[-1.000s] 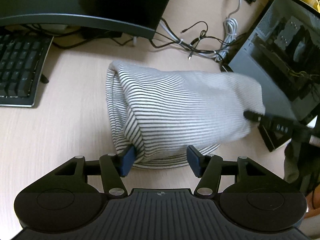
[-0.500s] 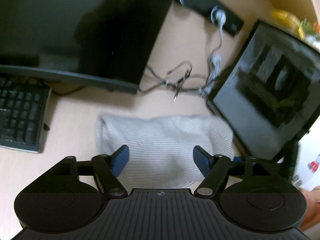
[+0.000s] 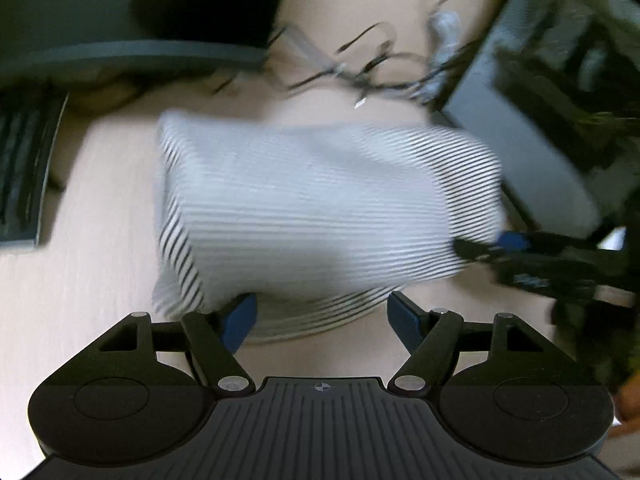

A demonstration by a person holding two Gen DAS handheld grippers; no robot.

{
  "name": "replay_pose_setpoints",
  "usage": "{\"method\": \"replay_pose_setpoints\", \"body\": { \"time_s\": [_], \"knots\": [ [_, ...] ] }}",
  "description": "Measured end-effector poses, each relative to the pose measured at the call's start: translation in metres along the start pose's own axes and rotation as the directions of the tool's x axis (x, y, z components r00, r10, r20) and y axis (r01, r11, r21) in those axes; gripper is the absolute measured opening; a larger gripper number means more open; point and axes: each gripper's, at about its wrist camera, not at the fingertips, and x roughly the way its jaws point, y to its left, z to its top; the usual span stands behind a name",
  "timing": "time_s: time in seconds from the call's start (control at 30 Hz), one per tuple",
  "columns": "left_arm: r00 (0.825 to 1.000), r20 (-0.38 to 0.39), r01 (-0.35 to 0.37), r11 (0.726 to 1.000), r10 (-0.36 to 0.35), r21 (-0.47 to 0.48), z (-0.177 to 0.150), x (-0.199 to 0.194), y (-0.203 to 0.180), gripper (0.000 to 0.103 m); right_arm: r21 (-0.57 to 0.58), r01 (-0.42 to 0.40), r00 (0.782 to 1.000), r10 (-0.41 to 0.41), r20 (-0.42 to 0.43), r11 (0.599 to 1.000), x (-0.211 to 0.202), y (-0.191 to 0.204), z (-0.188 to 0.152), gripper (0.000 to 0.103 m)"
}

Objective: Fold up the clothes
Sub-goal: 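Open both grippers and smooth the folded striped shirt flat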

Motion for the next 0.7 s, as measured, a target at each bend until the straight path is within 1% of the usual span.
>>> {"method": "replay_pose_setpoints", "body": {
  "time_s": [0.03, 0.07, 0.13, 0.2, 0.27, 0.3, 0.37, 0.47, 0.53, 0.6, 0.7],
  "knots": [
    [1.000, 0.027, 0.013, 1.000, -0.014, 0.021, 0.004, -0.007, -0.004, 0.081, -0.005, 0.004, 1.000, -0.004, 0.000, 1.000, 0.001, -0.001, 0.001, 0.051],
    [0.998, 0.058, 0.016, 0.999, -0.018, 0.040, 0.007, -0.013, -0.007, 0.087, -0.010, 0.008, 1.000, -0.008, -0.001, 1.000, 0.002, -0.002, 0.002, 0.051],
    [0.993, 0.115, 0.000, 0.998, -0.007, 0.066, 0.016, -0.022, -0.010, 0.092, -0.012, 0.004, 1.000, -0.004, -0.005, 1.000, 0.003, -0.003, 0.003, 0.051],
    [0.989, 0.148, -0.023, 0.998, 0.014, 0.061, 0.022, -0.021, -0.009, 0.093, -0.017, -0.004, 1.000, 0.004, -0.006, 1.000, 0.003, -0.003, 0.004, 0.051],
    [0.989, 0.139, -0.063, 0.998, 0.059, 0.024, 0.025, -0.009, -0.001, 0.093, -0.016, -0.016, 1.000, 0.016, -0.002, 1.000, -0.001, -0.005, 0.005, 0.051],
    [0.989, 0.121, -0.086, 0.996, 0.085, 0.002, 0.025, 0.001, 0.003, 0.093, -0.009, -0.022, 1.000, 0.023, 0.003, 1.000, -0.005, -0.006, 0.006, 0.051],
    [0.988, 0.098, -0.117, 0.993, 0.118, -0.010, 0.024, 0.013, 0.008, 0.093, 0.004, -0.028, 0.999, 0.028, 0.028, 1.000, -0.013, -0.010, 0.010, 0.051],
    [0.988, 0.079, -0.134, 0.991, 0.133, 0.007, 0.024, 0.022, 0.011, 0.094, 0.008, -0.024, 0.996, 0.023, 0.089, 1.000, -0.028, -0.013, 0.019, 0.052],
    [0.989, 0.071, -0.130, 0.992, 0.130, 0.001, 0.026, 0.024, 0.015, 0.094, 0.015, -0.034, 0.991, 0.032, 0.133, 0.999, -0.035, -0.015, 0.028, 0.055],
    [0.990, 0.068, -0.120, 0.993, 0.121, -0.018, 0.027, 0.027, 0.017, 0.094, 0.017, -0.060, 0.985, 0.056, 0.161, 0.998, -0.036, -0.015, 0.036, 0.061],
    [0.991, 0.067, -0.111, 0.993, 0.113, -0.033, 0.024, 0.026, 0.018, 0.094, -0.014, -0.114, 0.980, 0.114, 0.164, 0.993, -0.025, -0.002, 0.042, 0.066]
  ]
}}
